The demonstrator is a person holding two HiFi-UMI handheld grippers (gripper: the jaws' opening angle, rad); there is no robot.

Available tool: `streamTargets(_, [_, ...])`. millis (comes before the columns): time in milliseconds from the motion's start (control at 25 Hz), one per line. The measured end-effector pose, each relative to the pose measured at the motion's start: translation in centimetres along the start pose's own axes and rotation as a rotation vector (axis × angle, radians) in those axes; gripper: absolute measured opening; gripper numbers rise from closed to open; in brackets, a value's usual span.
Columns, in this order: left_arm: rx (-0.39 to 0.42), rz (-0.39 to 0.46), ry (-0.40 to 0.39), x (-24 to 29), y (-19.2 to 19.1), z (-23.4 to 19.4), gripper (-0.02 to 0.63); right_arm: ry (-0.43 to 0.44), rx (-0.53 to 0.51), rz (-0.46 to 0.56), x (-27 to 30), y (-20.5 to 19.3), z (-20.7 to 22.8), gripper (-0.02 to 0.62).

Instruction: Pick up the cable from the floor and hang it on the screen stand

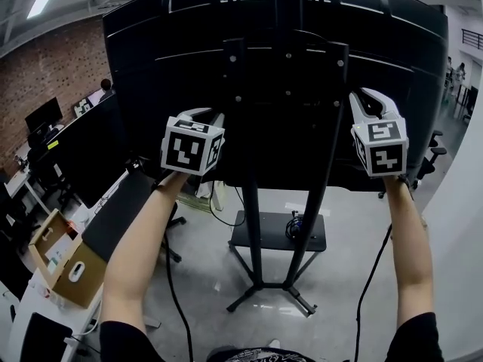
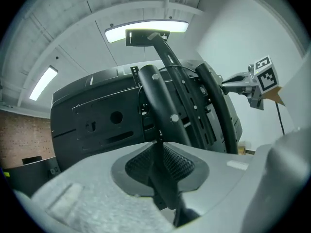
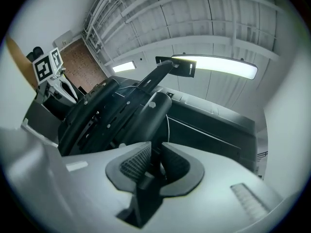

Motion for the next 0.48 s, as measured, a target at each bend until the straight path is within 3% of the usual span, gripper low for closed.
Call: streamTargets(480, [-0.078,0.164,-0.182,-4.7,-1.4,6.9,0.066,-0.014,0.093,-0.046,-6.5,-1.7,-6.4,0.046])
Point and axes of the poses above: the fingertips, and each gripper's own axes: x forward along the fingers, z to its right, y out of its top, the point moved 3 cm from there along -x, backward along the fingers, and after that the axes turned 9 degrees about x, right-handed, at the moved point
